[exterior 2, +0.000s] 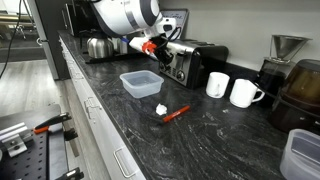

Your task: Turn the right knob

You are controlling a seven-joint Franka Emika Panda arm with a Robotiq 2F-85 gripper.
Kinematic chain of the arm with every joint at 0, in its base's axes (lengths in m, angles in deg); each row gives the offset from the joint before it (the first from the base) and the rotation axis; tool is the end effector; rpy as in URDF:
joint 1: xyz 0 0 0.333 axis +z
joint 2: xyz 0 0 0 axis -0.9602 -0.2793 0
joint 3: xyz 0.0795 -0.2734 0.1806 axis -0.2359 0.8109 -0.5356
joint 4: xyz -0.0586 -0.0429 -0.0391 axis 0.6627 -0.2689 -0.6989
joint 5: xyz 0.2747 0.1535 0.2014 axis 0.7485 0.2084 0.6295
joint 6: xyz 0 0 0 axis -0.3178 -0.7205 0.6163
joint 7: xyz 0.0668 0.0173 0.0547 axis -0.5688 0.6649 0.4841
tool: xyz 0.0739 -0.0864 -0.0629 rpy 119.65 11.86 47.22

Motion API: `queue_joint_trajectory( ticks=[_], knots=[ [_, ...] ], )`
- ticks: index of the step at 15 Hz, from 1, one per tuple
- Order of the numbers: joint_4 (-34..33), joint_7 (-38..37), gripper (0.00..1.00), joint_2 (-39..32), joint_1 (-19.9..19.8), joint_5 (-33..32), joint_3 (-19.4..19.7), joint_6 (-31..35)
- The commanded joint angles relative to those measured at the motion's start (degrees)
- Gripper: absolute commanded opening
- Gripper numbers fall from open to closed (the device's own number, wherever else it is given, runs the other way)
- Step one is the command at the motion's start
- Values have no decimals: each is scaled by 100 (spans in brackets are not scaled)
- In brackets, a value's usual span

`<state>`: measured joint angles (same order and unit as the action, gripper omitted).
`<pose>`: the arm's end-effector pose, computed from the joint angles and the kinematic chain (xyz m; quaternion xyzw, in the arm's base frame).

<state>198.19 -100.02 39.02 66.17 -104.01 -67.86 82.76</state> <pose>0.5701 0.0858 0.2827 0.9721 0.0057 0.2343 0.0036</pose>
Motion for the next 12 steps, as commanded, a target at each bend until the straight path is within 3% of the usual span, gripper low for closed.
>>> queue_joint_trajectory(
  ticks=[1, 6, 12],
  knots=[
    [-354, -141, 0, -189, 217, -253, 256, -233],
    [-615, -317, 0, -296, 460, -488, 568, -179],
    [-663, -123, 0, -300, 523, -337, 542, -685]
  ],
)
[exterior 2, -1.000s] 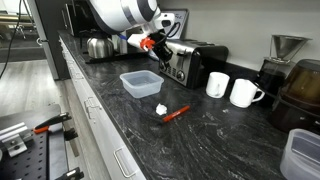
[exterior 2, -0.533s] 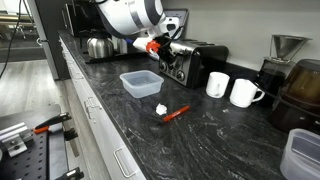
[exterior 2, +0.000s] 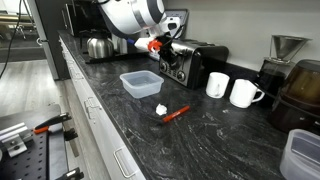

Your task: Turn the right knob

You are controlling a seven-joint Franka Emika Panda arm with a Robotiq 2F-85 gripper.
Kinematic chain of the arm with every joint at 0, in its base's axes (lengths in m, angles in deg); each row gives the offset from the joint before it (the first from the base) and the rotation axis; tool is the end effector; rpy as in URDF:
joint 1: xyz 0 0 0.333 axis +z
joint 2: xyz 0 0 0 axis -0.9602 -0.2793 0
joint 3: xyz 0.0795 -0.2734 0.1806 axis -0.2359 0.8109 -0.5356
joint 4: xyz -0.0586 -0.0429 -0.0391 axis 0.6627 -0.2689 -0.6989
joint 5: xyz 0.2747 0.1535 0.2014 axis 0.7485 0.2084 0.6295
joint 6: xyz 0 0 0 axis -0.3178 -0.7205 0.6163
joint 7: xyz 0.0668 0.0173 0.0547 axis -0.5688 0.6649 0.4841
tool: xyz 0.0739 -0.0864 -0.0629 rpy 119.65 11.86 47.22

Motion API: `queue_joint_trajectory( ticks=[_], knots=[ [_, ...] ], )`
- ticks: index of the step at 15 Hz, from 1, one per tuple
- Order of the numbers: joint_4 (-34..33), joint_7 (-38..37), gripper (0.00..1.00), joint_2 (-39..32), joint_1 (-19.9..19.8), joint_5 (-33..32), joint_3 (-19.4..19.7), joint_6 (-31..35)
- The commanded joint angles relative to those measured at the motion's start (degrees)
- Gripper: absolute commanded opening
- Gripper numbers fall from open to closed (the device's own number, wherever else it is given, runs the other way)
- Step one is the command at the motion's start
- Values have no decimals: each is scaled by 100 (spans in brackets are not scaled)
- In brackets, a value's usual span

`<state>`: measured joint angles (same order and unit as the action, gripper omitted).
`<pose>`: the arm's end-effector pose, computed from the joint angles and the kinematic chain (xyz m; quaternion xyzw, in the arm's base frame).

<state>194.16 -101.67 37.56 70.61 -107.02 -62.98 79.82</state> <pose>0.5888 0.0806 0.2849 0.9703 0.0105 0.2389 0.0376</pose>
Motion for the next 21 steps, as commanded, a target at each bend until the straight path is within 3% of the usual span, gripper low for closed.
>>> queue_joint_trajectory(
  ticks=[1, 10, 21],
  knots=[
    [-298, 36, 0, -165, 87, -40, 62, -514],
    [-420, 317, 0, -295, -40, 243, -145, -943],
    [-362, 373, 0, -320, -149, 417, -214, -355]
  ],
)
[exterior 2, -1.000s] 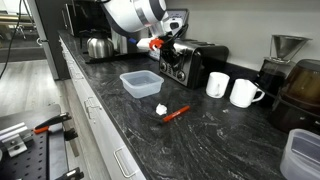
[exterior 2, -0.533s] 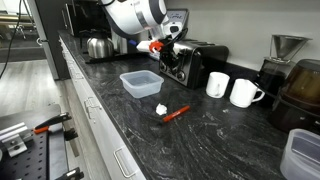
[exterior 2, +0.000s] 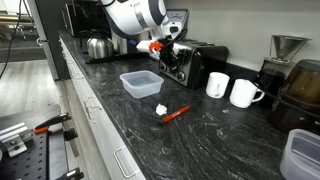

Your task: Turn the right knob

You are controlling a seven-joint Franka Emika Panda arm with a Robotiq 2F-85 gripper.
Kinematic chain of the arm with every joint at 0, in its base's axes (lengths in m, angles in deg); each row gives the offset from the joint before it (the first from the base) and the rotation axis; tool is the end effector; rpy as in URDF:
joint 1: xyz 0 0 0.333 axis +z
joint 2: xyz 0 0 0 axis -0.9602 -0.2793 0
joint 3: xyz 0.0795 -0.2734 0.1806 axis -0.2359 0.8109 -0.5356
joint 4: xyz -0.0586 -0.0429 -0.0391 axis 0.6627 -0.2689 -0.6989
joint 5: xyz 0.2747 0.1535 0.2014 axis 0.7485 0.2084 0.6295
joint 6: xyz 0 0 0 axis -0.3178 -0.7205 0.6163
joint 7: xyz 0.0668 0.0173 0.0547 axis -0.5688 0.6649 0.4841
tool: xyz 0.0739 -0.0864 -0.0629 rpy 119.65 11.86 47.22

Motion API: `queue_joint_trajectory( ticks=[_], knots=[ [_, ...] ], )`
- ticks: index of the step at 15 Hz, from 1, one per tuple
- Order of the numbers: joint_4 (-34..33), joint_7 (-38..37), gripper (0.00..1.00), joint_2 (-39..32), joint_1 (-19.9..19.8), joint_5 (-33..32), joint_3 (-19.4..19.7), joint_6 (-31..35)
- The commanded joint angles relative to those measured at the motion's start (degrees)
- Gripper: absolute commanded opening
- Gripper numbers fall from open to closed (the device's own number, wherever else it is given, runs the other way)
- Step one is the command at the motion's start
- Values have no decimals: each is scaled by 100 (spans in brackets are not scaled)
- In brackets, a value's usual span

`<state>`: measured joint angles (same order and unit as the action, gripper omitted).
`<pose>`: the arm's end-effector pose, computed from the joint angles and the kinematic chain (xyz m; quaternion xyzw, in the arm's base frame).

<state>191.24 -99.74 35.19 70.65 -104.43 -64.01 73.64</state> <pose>0.5987 0.0794 0.2704 0.9776 0.0021 0.2018 0.0601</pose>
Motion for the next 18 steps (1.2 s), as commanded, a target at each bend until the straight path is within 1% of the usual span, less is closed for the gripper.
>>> queue_joint_trajectory(
  ticks=[1, 7, 13, 15, 18],
  knots=[
    [-56, 177, 0, -89, -182, 190, -126, 359],
    [141, 172, 0, 6, -302, 302, -183, 879],
    [221, 164, 0, -146, -468, 285, -246, 1495],
    [200, 113, 0, -230, -465, 240, -195, 1658],
    [130, -26, 0, -304, -324, 91, 17, 1844]
  ],
)
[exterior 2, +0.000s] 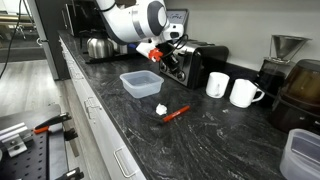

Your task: Turn the right knob

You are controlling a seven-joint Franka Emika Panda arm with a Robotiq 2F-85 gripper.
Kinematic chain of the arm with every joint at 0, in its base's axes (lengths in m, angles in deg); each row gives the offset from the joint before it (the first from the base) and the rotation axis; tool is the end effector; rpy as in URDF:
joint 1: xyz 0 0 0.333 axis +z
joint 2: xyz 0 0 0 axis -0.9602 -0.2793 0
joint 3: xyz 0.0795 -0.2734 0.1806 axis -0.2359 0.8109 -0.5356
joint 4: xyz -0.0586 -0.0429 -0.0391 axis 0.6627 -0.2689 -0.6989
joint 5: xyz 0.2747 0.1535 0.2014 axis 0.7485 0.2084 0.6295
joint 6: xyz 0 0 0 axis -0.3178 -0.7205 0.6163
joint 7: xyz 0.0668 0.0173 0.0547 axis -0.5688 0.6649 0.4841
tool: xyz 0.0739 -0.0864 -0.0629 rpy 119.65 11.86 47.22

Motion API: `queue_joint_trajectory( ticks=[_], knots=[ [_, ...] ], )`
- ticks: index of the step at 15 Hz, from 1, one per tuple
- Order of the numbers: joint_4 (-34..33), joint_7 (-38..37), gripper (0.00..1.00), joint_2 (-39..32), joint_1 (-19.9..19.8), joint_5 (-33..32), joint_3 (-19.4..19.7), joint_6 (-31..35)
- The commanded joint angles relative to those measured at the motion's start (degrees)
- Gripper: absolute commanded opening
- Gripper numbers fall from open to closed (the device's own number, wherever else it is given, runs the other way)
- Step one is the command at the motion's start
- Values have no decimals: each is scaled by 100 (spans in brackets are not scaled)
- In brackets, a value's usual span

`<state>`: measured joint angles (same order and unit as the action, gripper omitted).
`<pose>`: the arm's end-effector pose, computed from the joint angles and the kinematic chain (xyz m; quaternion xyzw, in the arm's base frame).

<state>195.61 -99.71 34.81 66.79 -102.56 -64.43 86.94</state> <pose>0.5892 0.0631 0.2651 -0.9691 0.0202 -0.2456 0.0122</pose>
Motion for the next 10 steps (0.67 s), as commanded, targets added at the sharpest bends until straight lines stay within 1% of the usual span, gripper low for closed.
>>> queue_joint_trajectory(
  ticks=[1, 4, 10],
  knots=[
    [-315, -50, 0, -267, 103, -132, 107, 553],
    [-359, -146, 0, -259, 266, -269, 288, 720],
    [-457, -179, 0, -322, 542, -268, 471, 726]
  ],
)
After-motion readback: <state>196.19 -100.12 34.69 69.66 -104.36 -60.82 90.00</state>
